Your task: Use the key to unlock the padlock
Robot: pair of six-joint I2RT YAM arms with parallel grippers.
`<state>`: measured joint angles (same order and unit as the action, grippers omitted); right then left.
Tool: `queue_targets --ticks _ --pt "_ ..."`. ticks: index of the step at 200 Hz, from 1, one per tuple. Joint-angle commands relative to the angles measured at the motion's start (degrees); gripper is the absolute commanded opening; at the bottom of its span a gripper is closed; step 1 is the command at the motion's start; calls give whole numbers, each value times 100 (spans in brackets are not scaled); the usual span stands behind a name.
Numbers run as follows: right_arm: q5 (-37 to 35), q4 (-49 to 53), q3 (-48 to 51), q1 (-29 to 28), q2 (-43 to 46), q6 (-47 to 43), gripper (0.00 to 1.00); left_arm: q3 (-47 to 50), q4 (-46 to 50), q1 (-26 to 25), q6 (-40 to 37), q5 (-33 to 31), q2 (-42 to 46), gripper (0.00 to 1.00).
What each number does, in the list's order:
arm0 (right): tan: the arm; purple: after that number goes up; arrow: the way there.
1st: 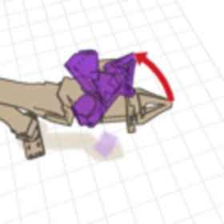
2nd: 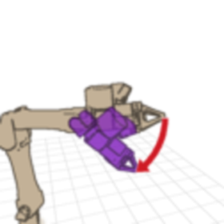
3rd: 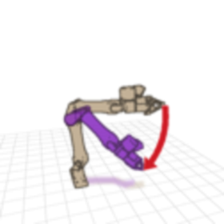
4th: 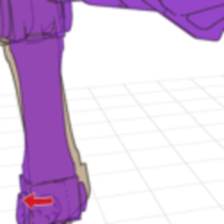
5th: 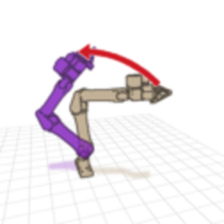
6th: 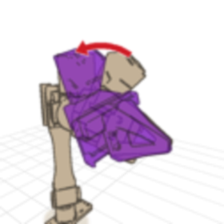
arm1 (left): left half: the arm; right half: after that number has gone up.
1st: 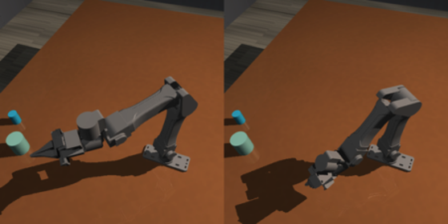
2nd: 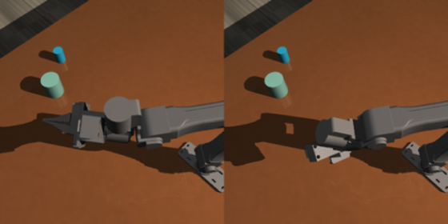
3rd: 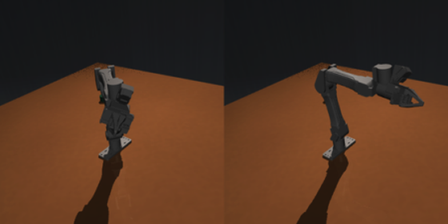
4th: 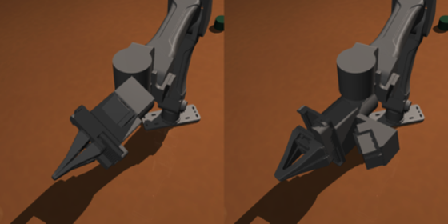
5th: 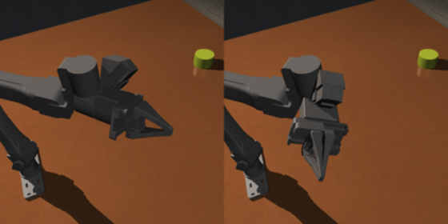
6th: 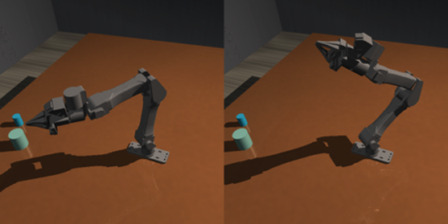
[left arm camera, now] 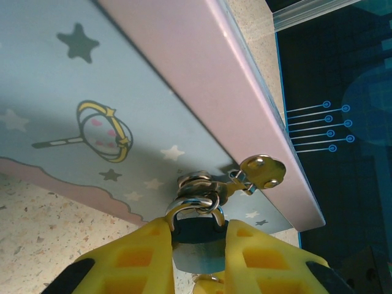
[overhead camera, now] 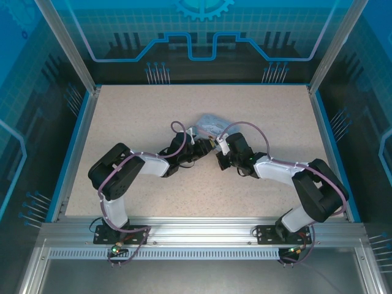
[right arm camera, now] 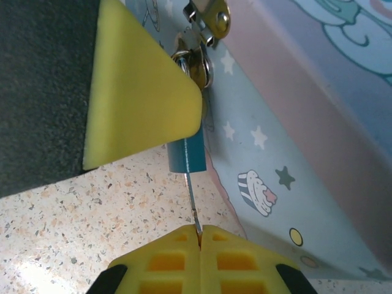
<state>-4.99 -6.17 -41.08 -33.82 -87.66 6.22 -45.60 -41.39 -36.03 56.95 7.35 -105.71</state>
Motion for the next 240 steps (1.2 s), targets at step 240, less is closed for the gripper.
queue_targets --ticks 240 --pt "-81 -53 -433 -133 -102 66 0 -43 -263 -55 11 99 -38 21"
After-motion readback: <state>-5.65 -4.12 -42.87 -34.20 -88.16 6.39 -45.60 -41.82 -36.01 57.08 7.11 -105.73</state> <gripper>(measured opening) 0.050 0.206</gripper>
